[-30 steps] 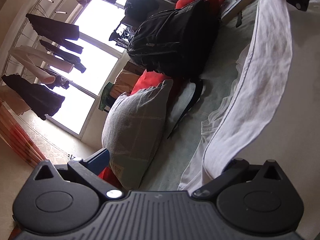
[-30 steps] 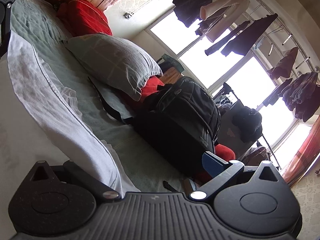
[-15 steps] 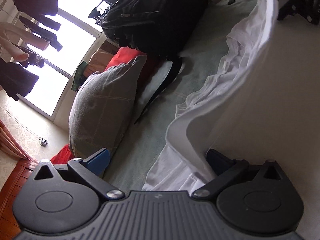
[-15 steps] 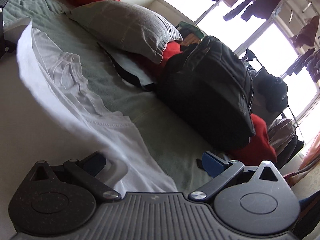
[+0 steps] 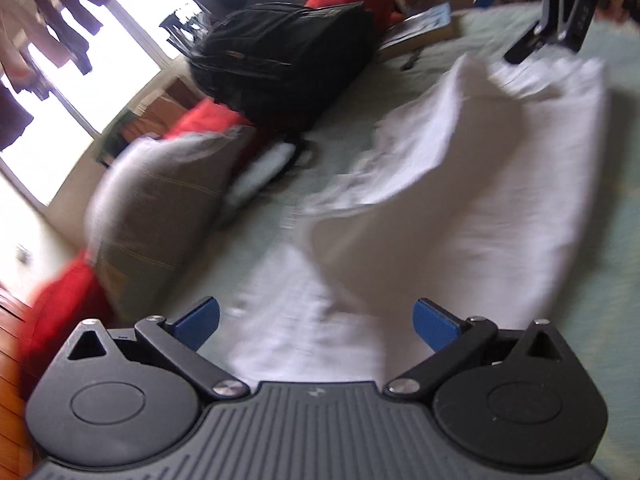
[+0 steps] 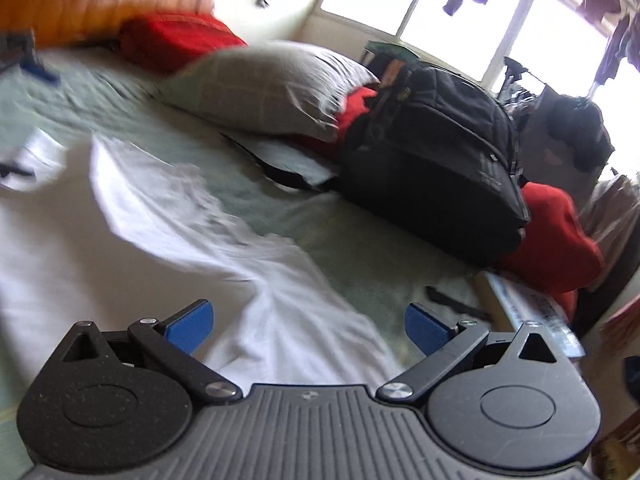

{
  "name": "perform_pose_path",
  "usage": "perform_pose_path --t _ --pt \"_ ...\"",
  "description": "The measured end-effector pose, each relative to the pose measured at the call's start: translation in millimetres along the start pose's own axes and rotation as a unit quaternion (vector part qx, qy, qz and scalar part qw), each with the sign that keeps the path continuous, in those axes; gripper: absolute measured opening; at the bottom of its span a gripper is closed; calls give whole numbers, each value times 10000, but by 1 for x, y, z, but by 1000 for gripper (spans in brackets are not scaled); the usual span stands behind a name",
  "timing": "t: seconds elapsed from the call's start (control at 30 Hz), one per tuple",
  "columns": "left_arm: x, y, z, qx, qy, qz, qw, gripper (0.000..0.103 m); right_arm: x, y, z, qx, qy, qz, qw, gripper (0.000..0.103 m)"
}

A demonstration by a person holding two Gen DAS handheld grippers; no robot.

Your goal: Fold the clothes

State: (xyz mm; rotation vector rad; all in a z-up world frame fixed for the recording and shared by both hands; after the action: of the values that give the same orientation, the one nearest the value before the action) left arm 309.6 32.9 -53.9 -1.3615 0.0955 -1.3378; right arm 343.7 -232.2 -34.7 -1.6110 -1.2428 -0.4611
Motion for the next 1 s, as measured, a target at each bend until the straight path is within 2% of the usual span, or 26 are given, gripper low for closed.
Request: perform_pose_path --t 0.07,0.17,0.3,0.47,0.53,0.6,0.8,1.0 --pt "-2 -2 -9 -634 -479 -108 9968 102 -3 -13 3 483 237 15 9986 103" --pt "-4 2 -19 -1300 -1037 -295 9856 102 -5 -25 13 1243 579 71 9905 103" --pt "-6 17 -24 -1868 -1425 -290 9716 102 -8 -29 32 2144 895 180 9725 103" --pt "-11 36 -22 -2317 -1745 -91 9570 102 -12 0 52 2521 1096 610 9595 103" --pt "-9 40 -15 -2299 -1804 -115 9563 102 -13 18 53 2568 1341 891 9530 103" --pt "-7 42 -6 -2171 -1908 -109 9573 102 -12 33 50 2442 1528 1121 9510 103" --pt "-4 41 33 -1550 -1938 -95 9687 102 2 46 33 1799 1095 1036 9721 103" --pt "11 50 77 -644 -1684 -94 9836 102 19 61 17 1240 680 925 9856 103"
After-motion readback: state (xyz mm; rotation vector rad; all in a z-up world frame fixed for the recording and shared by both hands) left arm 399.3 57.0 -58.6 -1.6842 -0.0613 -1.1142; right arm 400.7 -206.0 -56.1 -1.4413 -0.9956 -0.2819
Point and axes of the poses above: each gripper's, at about its wrist camera, not at the fingertips, and y roughly the way its jaws point, z to its left, x to its top, the point moved 4 cm from there along y, roughly the way its jaws point, and after that the axes turned 14 degrees about -x, right-handed, at the moved point
